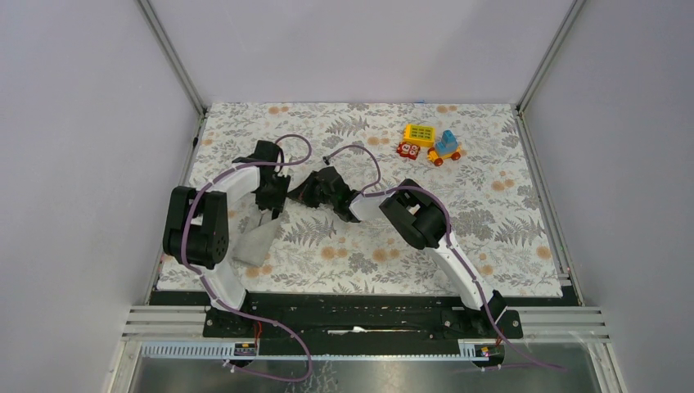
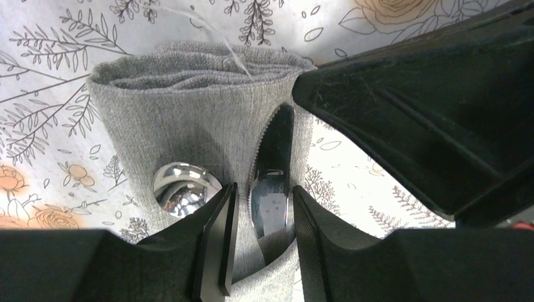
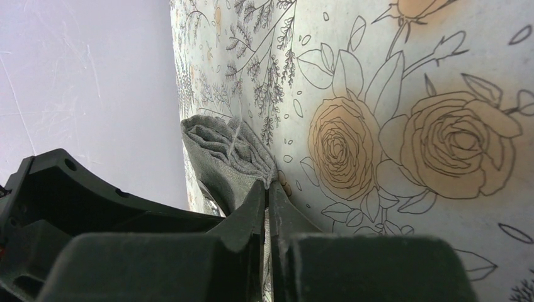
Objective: Fold the napkin into a case and place the utensils inside
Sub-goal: Insert the knife into the folded napkin, then reset both arms
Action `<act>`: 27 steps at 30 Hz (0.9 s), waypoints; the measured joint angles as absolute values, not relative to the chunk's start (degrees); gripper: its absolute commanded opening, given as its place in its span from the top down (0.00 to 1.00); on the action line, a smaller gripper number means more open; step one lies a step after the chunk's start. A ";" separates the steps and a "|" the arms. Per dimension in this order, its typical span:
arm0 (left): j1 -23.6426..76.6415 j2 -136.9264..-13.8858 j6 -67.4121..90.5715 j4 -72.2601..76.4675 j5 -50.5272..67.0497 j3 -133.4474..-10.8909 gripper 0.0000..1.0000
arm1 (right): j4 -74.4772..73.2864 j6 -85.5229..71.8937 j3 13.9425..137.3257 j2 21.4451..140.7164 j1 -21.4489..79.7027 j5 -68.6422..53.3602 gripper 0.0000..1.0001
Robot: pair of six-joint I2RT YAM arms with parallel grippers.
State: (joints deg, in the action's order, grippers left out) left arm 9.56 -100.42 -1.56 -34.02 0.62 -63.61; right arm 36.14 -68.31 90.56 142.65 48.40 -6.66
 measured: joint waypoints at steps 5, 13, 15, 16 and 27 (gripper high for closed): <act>9.56 -98.13 -1.39 -35.55 0.40 -63.72 0.54 | 36.25 -67.83 90.56 142.65 48.40 -6.68 0.75; 9.67 -92.66 -0.82 -37.41 3.14 -65.25 0.53 | 34.00 -66.30 90.21 140.77 48.38 -5.93 0.55; 9.69 -89.52 0.03 -37.93 4.62 -65.25 0.53 | 30.92 -65.06 88.68 138.19 48.31 -5.02 0.47; 9.72 -87.37 0.38 -38.04 5.69 -65.25 0.53 | 29.06 -64.18 88.07 136.94 48.25 -4.69 0.43; 12.12 -57.54 8.84 -26.44 23.73 -64.10 0.21 | -5.82 -38.94 65.80 93.97 45.34 3.57 0.00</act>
